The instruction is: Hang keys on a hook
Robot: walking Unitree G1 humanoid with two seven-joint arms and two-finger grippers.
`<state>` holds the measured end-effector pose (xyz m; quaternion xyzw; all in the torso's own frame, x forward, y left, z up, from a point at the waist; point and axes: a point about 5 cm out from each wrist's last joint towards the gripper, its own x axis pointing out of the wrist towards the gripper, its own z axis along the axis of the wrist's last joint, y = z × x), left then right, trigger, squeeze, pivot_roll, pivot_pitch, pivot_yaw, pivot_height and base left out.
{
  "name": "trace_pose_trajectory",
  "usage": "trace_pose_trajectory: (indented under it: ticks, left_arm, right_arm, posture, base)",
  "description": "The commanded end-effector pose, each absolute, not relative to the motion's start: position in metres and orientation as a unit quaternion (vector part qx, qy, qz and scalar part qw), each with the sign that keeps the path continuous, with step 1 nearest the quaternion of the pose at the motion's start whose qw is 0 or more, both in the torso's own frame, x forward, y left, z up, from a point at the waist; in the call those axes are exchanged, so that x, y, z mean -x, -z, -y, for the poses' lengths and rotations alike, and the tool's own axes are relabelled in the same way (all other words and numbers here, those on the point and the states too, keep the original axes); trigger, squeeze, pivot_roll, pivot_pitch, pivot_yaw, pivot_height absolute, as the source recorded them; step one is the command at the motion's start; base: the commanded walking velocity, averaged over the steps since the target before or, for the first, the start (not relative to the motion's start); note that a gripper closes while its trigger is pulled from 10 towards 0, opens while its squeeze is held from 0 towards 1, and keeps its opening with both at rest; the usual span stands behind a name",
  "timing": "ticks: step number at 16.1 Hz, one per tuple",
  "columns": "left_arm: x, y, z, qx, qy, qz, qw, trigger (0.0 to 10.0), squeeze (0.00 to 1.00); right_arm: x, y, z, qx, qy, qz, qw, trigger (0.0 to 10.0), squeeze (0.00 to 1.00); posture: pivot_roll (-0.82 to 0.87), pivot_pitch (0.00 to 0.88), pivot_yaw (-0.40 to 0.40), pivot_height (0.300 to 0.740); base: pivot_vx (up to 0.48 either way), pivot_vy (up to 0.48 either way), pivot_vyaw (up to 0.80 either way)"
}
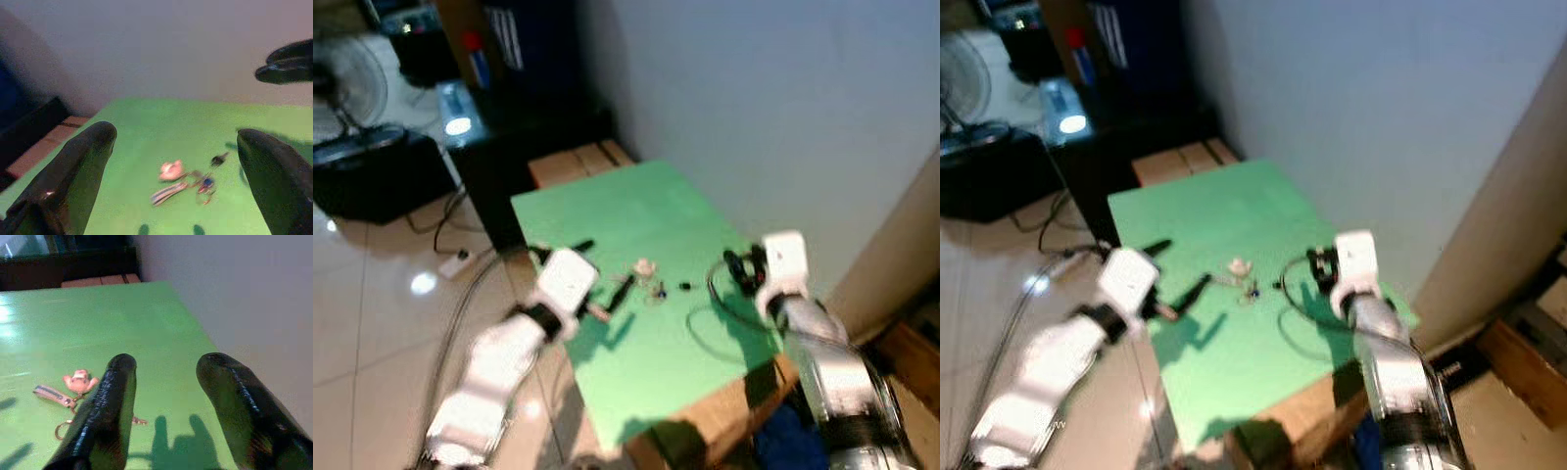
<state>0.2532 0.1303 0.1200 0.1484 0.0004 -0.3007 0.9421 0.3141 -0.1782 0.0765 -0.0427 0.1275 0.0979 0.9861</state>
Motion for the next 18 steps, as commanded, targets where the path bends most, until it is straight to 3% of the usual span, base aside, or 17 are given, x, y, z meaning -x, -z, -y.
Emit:
trace_pose_trajectory:
  ticks: [1, 6, 15, 16, 17, 18]
  left_arm:
    - [-0.252, -0.13, -0.139, -0.16, 0.298, 0.004, 0.941, 10.0, 0.0]
    - [-0.228, -0.163, -0.16, -0.185, 0.349, -0.014, 0.918, 10.0, 0.0]
    - [-0.212, -0.186, -0.173, -0.19, 0.389, -0.069, 0.899, 10.0, 0.0]
    - [-0.206, -0.187, -0.17, -0.187, 0.405, -0.079, 0.892, 10.0, 0.0]
    - [-0.205, -0.188, -0.169, -0.185, 0.409, -0.081, 0.89, 10.0, 0.0]
    - [-0.204, -0.189, -0.169, -0.186, 0.41, -0.082, 0.889, 10.0, 0.0]
  right_arm:
    - [-0.322, -0.077, 0.185, 0.043, -0.096, -0.129, 0.986, 10.0, 1.0]
    - [-0.355, -0.083, 0.194, 0.073, -0.133, -0.165, 0.974, 10.0, 1.0]
    - [-0.361, -0.09, 0.204, 0.184, -0.214, -0.229, 0.932, 10.0, 1.0]
    - [-0.361, -0.092, 0.208, 0.224, -0.232, -0.237, 0.916, 10.0, 0.77]
    - [-0.361, -0.094, 0.21, 0.243, -0.242, -0.236, 0.909, 10.0, 0.0]
    - [-0.362, -0.096, 0.21, 0.248, -0.249, -0.232, 0.907, 10.0, 0.0]
  posture:
    - [0.05, 0.056, 0.055, 0.718]
    - [0.19, 0.228, 0.091, 0.718]
    - [0.25, 0.332, 0.097, 0.718]
    - [0.25, 0.337, 0.102, 0.718]
    - [0.24, 0.345, 0.105, 0.718]
    - [0.25, 0.351, 0.104, 0.718]
  base:
    - [0.0, 0.0, 0.0]
    - [0.0, 0.0, 0.0]
    - [0.0, 0.0, 0.0]
    - [0.0, 0.0, 0.0]
    - [0.0, 0.0, 0.0]
    - [0.0, 0.0, 0.0]
